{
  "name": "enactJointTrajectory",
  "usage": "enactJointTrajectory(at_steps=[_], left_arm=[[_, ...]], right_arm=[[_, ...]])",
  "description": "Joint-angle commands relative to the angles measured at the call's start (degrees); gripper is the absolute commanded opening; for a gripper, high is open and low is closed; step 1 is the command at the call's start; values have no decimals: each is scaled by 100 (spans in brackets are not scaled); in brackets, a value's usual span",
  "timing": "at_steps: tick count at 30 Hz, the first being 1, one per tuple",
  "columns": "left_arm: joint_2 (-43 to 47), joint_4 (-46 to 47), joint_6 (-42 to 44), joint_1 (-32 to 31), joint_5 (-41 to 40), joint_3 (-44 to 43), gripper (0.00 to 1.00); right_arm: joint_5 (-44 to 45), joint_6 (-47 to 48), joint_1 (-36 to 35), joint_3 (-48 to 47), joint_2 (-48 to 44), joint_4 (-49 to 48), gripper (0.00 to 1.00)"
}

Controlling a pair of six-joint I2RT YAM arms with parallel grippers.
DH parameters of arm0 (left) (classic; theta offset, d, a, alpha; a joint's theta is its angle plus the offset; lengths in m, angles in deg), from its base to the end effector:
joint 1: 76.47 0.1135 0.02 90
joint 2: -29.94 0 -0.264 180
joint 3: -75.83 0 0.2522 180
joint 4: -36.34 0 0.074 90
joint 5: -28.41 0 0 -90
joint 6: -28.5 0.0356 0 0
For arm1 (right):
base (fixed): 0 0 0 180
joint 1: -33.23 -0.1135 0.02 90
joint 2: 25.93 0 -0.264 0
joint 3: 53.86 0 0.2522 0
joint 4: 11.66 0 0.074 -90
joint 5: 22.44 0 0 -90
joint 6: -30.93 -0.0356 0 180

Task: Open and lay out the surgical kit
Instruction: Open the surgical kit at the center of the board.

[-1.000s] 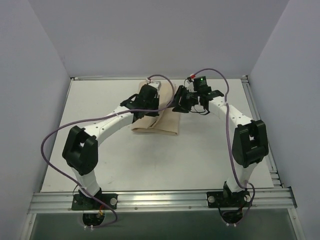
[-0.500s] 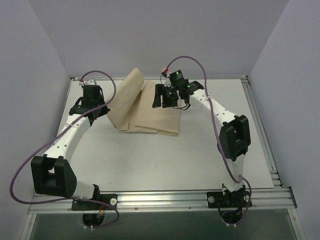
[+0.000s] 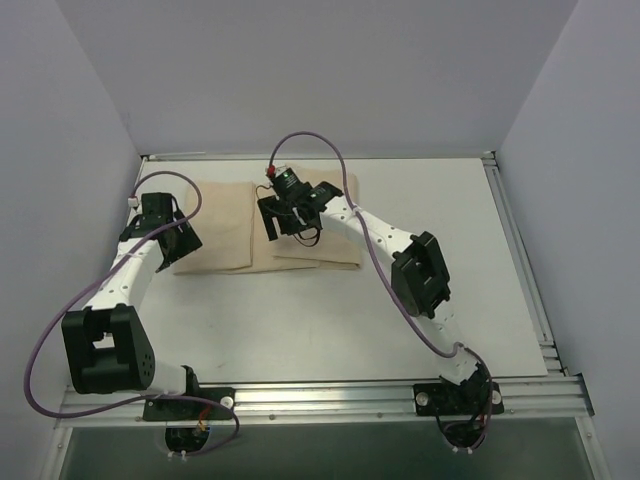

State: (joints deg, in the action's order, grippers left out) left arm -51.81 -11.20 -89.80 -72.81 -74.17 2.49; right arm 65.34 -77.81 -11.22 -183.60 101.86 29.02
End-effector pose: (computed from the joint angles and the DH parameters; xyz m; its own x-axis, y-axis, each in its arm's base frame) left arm 0.2914 0.0264 0.2478 -0.6408 -0.5046 -0.5785 -0.5540 0.8257 -0.1066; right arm 0.3697 0.3646 0.2622 -0.6547 -0.1925 -0.7310 -0.5396 0.7962 0.2736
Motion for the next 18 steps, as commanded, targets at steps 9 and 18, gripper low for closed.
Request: enactJointTrajectory(at_steps=[9, 18], left_arm=[[134, 47, -123, -32, 809, -28, 76], [178, 311, -282, -120, 1258, 156, 73]], right_arm=[[1830, -77, -381, -1866, 1310, 895, 68], [2261, 2, -512, -2200, 1678, 841, 56]])
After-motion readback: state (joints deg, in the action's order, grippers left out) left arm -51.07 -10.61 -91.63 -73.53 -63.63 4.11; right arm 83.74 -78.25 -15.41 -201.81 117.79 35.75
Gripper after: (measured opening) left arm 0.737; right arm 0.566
